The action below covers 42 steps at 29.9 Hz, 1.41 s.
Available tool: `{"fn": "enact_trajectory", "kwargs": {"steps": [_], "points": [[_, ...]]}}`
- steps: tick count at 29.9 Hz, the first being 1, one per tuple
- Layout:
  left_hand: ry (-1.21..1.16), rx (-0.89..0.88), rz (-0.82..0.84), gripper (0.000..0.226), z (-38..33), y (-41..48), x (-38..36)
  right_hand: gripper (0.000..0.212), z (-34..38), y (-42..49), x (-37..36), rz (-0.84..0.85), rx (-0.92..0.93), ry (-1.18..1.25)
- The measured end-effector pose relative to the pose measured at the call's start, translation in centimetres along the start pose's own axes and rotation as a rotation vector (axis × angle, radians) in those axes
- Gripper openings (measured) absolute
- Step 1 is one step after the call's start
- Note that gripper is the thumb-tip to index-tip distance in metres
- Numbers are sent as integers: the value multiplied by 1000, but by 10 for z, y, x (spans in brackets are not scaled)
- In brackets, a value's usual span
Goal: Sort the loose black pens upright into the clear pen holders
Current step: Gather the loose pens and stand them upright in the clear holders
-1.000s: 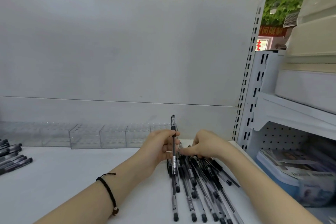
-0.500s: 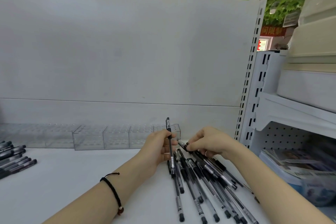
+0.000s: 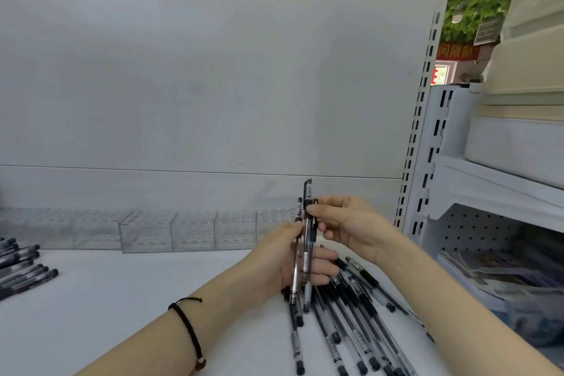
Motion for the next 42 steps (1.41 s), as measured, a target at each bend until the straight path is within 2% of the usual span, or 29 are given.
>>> {"fn": "enact_trajectory", "kwargs": {"steps": [6, 9, 11, 13, 15, 18, 28, 36, 42], "points": [[37, -31, -31, 23, 4, 3, 6, 25, 2, -1, 2, -61, 3, -240], [27, -59, -52, 21, 3, 5, 12, 26, 10, -6, 7, -46, -43, -492], [0, -85, -76, 23, 1, 7, 16, 37, 16, -12, 18, -84, -159, -823], [-25, -112, -81, 24, -1, 7, 18, 41, 17, -19, 30, -78, -357, -1159], [-49, -136, -76, 24, -2, 7, 19, 41, 13, -25, 36, -14, -558, -1284], [-77, -141, -58, 24, -1, 8, 20, 35, 9, -28, 35, 26, -667, -1236], [-95, -119, -64, 22, 0, 8, 20, 24, -6, -7, 25, -30, -492, -1153], [-133, -139, -116, 19, -2, 8, 21, 22, -8, -4, 32, 46, -530, -968], [-94, -130, -136, 17, -3, 8, 22, 15, -11, -4, 31, 22, -505, -918]]}}
Point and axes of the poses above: each hand's wrist, its own y-axis towards the middle knuckle, its own x-axis out of the back of the hand, z = x × y, the point moved 2 cm from there along y, towards the middle knuckle, and after that the axes turned 13 degrees about z, right-handed, at the moved point
